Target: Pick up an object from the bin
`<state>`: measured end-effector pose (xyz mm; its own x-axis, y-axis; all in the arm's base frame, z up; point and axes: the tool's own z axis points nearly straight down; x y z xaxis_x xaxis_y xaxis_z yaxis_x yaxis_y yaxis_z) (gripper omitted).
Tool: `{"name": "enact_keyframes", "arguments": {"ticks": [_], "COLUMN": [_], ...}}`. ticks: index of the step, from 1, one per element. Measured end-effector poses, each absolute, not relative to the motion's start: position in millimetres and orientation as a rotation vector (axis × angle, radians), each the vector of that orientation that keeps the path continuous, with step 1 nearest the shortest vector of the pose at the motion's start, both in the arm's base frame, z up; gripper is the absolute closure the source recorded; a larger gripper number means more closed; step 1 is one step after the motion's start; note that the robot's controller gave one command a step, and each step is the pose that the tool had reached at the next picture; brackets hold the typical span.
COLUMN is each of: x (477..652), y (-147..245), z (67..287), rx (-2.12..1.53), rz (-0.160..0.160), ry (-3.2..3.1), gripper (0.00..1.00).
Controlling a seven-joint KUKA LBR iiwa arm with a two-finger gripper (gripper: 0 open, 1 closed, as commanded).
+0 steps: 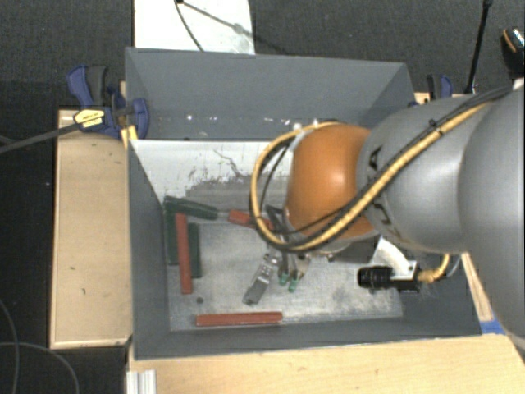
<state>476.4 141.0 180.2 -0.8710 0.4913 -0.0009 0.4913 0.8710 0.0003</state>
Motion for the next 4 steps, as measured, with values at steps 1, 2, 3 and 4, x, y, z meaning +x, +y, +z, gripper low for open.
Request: {"name": "enact_keyframes", "arguments": {"ticks": [1,2,3,4], "x": [509.9,581.1,589.8,590.1], "y": [130,75,126,124], "z": [67,98,69,71], "rx": [0.879,0.932,0.836,0.837], "rz": [-0.006,0.001,0.003,0.002], "ry": [3.021,2.989,3.026,3.025], "gripper": [0.00,0.00,0.00,1.00]}}
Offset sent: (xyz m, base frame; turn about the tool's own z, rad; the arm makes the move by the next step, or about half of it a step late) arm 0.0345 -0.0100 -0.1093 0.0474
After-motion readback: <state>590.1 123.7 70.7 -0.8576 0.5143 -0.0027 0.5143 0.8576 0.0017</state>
